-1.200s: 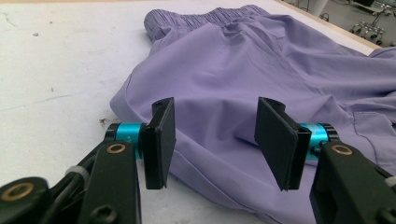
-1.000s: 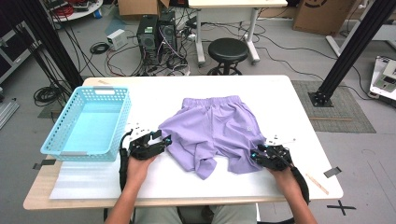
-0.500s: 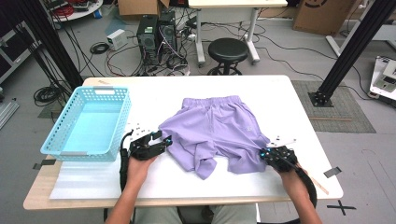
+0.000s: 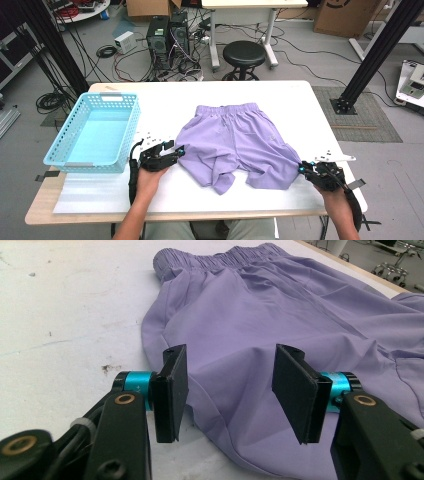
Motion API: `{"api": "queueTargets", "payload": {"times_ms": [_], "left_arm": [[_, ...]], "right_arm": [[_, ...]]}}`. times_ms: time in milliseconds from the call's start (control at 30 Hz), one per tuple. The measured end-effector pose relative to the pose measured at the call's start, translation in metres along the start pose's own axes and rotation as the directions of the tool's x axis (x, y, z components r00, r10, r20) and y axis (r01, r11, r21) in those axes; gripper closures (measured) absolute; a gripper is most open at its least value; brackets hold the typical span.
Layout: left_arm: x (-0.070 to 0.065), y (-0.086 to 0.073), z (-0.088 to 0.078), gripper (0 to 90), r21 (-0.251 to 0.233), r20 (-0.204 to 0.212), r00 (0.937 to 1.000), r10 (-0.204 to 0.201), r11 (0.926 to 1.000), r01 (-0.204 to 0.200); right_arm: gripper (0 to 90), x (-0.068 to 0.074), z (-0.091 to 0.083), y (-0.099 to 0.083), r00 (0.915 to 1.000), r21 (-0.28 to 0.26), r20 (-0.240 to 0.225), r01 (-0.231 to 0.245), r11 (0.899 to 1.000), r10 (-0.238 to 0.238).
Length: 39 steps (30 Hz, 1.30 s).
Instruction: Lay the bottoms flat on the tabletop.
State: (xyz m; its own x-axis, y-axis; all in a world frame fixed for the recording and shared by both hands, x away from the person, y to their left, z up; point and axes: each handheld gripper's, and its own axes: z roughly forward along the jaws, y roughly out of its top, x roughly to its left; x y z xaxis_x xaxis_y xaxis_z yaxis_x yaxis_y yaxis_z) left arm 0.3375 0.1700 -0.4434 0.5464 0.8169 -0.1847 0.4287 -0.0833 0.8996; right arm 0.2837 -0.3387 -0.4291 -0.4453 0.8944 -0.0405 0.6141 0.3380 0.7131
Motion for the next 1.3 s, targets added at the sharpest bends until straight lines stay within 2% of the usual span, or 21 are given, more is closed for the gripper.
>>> {"api": "queueTargets", "payload": {"times_ms": [67, 167, 367, 433, 500, 567, 633, 733, 800, 900, 933, 1000, 1033, 1067, 1100, 1200, 1300], "left_arm": [[0.000, 0.000, 0.000, 48.4, 0.001, 0.001, 1.0000, 0.000, 1.0000, 0.000], [-0.002, 0.000, 0.002, 48.4, 0.003, 0.004, 1.0000, 0.000, 1.0000, 0.000], [-0.003, 0.000, 0.003, 48.4, 0.003, 0.008, 1.0000, 0.005, 1.0000, -0.005], [-0.003, 0.000, 0.002, 48.4, 0.002, 0.005, 1.0000, 0.004, 1.0000, -0.004], [-0.002, 0.000, 0.001, 48.4, 0.000, 0.003, 1.0000, 0.002, 1.0000, -0.002], [-0.001, 0.000, 0.000, 48.4, 0.001, 0.004, 1.0000, 0.000, 1.0000, 0.000], [-0.001, -0.001, -0.002, 48.4, -0.002, 0.001, 1.0000, -0.004, 1.0000, 0.004], [0.000, -0.002, -0.003, 48.4, -0.001, -0.001, 1.0000, -0.001, 1.0000, 0.001], [0.001, -0.002, -0.002, 48.4, -0.003, -0.002, 1.0000, -0.007, 1.0000, 0.007], [0.000, -0.002, -0.001, 48.4, -0.002, 0.003, 1.0000, -0.002, 1.0000, 0.002], [-0.001, -0.002, -0.001, 48.4, -0.003, 0.003, 1.0000, -0.003, 1.0000, 0.003], [0.000, -0.002, -0.001, 48.4, -0.004, 0.001, 1.0000, -0.006, 1.0000, 0.006], [0.000, -0.002, -0.002, 48.4, -0.004, 0.002, 1.0000, -0.005, 1.0000, 0.005], [0.000, -0.002, -0.002, 48.4, -0.003, 0.001, 1.0000, -0.006, 1.0000, 0.006], [0.001, -0.003, -0.003, 48.4, -0.005, 0.001, 1.0000, -0.006, 1.0000, 0.006], [0.002, -0.004, -0.005, 48.5, -0.002, -0.001, 1.0000, -0.008, 1.0000, 0.008], [0.004, -0.005, -0.007, 48.5, -0.001, -0.006, 0.9999, -0.010, 0.9999, 0.010]], "right_arm": [[73.6, 0.005, 0.008, -0.003, 0.9986, 0.035, -0.049, 0.020, 0.999, -0.018], [71.7, 0.012, 0.020, -0.001, 0.9986, 0.032, -0.045, 0.030, 0.999, -0.029], [70.4, 0.022, 0.037, 0.014, 0.9989, 0.018, -0.005, 0.047, 0.999, -0.047], [67.0, 0.020, 0.036, 0.014, 0.9995, 0.015, -0.014, 0.027, 1.000, -0.027], [67.0, 0.017, 0.029, 0.011, 0.9998, -0.013, -0.017, 0.007, 1.000, -0.007], [67.9, 0.014, 0.019, 0.006, 0.9997, -0.051, -0.022, -0.011, 0.999, 0.010], [71.1, 0.012, 0.009, 0.001, 0.9998, -0.066, -0.013, -0.016, 0.998, 0.015], [73.9, 0.010, -0.002, -0.008, 0.9999, -0.070, 0.008, -0.008, 0.997, 0.009], [74.8, 0.010, -0.004, -0.015, 0.9997, -0.051, -0.008, -0.022, 0.998, 0.021], [71.3, 0.015, 0.002, -0.020, 0.9981, -0.034, -0.060, -0.013, 0.999, 0.011], [69.0, 0.019, 0.006, -0.020, 0.9981, -0.026, -0.062, -0.010, 1.000, 0.009], [69.7, 0.023, 0.010, -0.020, 0.9988, -0.025, -0.048, 0.005, 1.000, -0.006], [74.1, 0.024, 0.010, -0.019, 0.9989, -0.019, -0.044, 0.012, 1.000, -0.013], [87.1, 0.025, 0.009, -0.019, 0.9983, -0.013, -0.050, 0.030, 0.999, -0.031], [89.5, 0.027, 0.007, -0.019, 0.9973, -0.002, -0.037, 0.063, 0.998, -0.063], [90.0, 0.029, 0.001, -0.019, 0.9943, 0.029, -0.012, 0.107, 0.994, -0.106], [90.0, 0.024, -0.008, -0.025, 0.9941, 0.048, 0.024, 0.104, 0.993, -0.106]]}}
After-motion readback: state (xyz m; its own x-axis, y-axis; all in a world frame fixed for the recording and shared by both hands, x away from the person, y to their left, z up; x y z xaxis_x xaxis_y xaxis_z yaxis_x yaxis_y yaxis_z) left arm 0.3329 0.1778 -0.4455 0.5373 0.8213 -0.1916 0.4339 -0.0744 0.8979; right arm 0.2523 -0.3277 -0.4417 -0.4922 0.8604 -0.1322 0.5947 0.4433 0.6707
